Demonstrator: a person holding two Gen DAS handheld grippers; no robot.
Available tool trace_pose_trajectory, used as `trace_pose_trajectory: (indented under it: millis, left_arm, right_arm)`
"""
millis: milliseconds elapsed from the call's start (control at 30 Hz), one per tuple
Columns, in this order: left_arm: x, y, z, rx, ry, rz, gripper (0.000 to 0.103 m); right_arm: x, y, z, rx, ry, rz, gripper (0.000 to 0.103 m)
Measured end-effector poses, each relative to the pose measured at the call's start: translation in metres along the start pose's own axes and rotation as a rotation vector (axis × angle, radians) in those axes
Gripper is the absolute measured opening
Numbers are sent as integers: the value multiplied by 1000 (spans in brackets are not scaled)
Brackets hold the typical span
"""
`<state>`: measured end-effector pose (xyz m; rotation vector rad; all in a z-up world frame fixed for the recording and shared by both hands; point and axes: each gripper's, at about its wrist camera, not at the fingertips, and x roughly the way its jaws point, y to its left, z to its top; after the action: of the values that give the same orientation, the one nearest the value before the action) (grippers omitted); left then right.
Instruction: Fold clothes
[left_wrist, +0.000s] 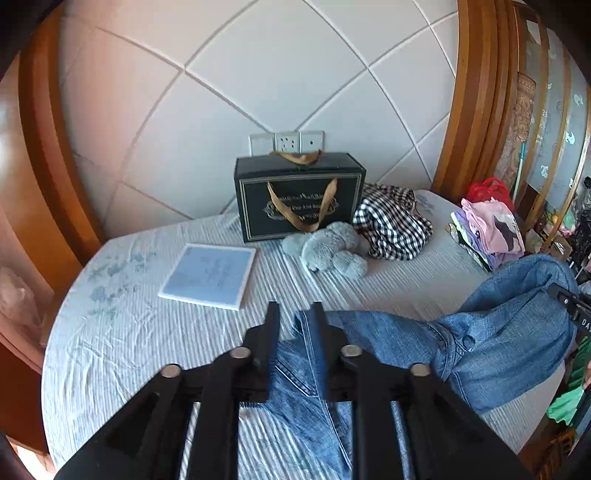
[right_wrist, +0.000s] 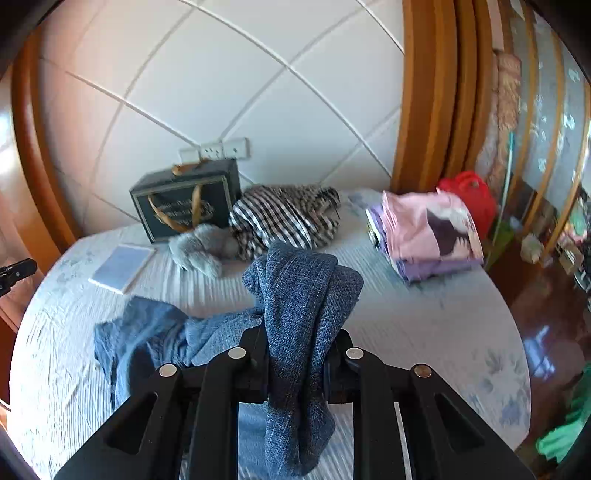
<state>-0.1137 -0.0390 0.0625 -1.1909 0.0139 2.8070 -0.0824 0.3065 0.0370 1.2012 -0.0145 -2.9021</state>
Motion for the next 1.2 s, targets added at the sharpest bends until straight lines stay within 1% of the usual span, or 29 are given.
trace_pose_trajectory:
  millis: [33, 67, 100, 133, 200, 300, 333, 400, 467, 533, 633, 700, 767, 833, 933, 1000, 1033, 1067, 1100, 1133, 1167, 1200]
  left_arm:
    - [8, -1, -8, -1, 24, -10, 56]
    - [15, -1, -18, -2, 39, -7, 63]
    - [22, -1, -27, -1, 55, -2, 63]
    - [30, -1, -37, 5, 79, 12, 63]
    - [45, 5, -56, -4, 126, 31, 63]
    - [67, 19, -82, -39, 195, 45, 63]
    - [71, 24, -89, -51, 212, 45, 63]
    - [79, 31, -101, -67, 238, 49, 63]
    - [82, 38, -110, -74, 252, 47, 63]
    - [85, 44, -116, -74, 263, 50, 63]
    - [89, 55, -123, -72, 274, 50, 63]
    - [92, 60, -126, -68, 278, 43, 63]
    - [96, 65, -128, -57, 282, 36, 63]
    - [100, 68, -129, -42, 284, 27, 63]
    - [107, 72, -129, -21, 287, 14, 63]
    - [112, 74, -129, -13, 290, 10, 63]
    - [115, 75, -128, -13, 294, 4, 63]
    - [118, 76, -128, -12, 298, -2, 63]
    - [120, 76, -128, -6, 301, -5, 63]
    - [123, 76, -127, 1, 304, -7, 63]
    - [126, 76, -127, 11, 307, -8, 63]
    - [128, 75, -126, 20, 310, -6, 63]
  right_arm:
    - [11, -9, -11, 14, 52, -21, 27]
    - [21, -18, -25, 26, 108, -47, 34]
    - [28, -23, -37, 21, 149, -71, 53]
    - [33, -26, -48, 15, 183, -88, 66]
    - [31, -22, -65, -8, 200, -68, 66]
    - [24, 3, -73, -54, 196, 24, 66]
    - [22, 16, -75, -70, 194, 57, 66]
    - [19, 47, -80, -97, 199, 149, 66]
    - [19, 80, -88, -127, 216, 225, 65]
    - [20, 114, -95, -177, 226, 259, 65]
    - [23, 163, -103, -243, 222, 273, 65]
    - [31, 185, -107, -257, 227, 266, 66]
    - [39, 203, -111, -265, 234, 252, 70]
    - [49, 216, -116, -270, 249, 240, 80]
    - [66, 231, -124, -274, 278, 224, 87]
    - [79, 240, -130, -294, 297, 192, 89]
    - [87, 243, -133, -313, 309, 169, 84]
    - [92, 242, -134, -330, 315, 148, 70]
    - [98, 241, -135, -347, 321, 128, 32]
    - [102, 239, -134, -352, 324, 115, 28]
    - [101, 231, -126, -313, 318, 134, 24]
    - [99, 222, -118, -275, 307, 148, 14]
